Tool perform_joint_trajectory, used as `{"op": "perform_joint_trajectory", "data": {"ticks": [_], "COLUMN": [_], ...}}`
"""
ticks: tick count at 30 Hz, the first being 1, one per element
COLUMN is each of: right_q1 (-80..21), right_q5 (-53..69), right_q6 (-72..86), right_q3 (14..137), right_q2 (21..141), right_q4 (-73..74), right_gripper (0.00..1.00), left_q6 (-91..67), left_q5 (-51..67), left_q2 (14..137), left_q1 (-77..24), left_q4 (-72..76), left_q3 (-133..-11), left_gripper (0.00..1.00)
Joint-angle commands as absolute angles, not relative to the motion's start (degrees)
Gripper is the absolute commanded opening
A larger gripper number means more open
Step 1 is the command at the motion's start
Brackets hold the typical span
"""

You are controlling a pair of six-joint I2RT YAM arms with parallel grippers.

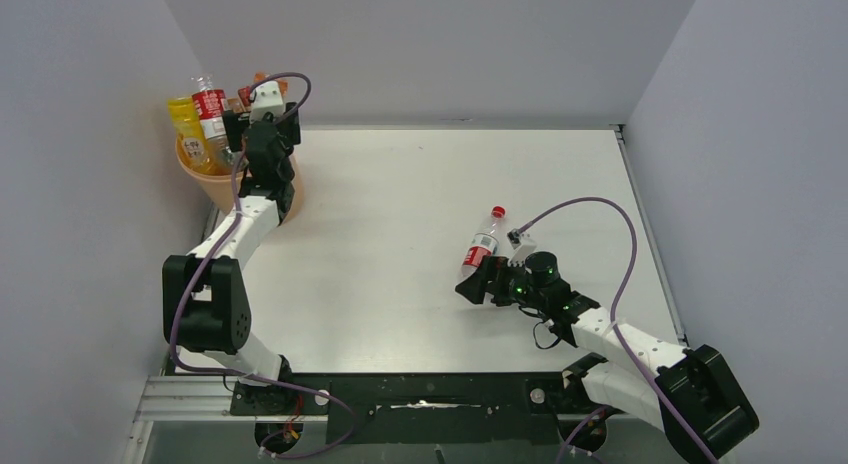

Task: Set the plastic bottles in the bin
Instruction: Place the plastic bottle in the trash bin.

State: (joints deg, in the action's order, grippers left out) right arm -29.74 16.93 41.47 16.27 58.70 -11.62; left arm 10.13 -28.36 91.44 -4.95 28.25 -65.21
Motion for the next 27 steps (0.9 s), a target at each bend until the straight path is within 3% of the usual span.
{"op": "perform_joint_trajectory", "data": {"ticks": [1, 27], "right_q1": [-30.2, -31.24], "right_q5": [16.51, 16.6], "right_q6": [41.66, 41.57], "right_q3": [16.51, 16.87], "right_q2": [58.78, 59.73], "right_q4": [-15.28, -15.82], "right_gripper": [0.98, 0.98], "left_q6": [9.37, 4.02], "left_q5": [-31.06, -35.77], "left_q2": [88.96, 84.85], "left_q1": [-3.66, -3.07], "left_q4": [29.0, 22.2], "left_q3": [-66.54, -67.27], "left_gripper": [0.9, 0.91]}}
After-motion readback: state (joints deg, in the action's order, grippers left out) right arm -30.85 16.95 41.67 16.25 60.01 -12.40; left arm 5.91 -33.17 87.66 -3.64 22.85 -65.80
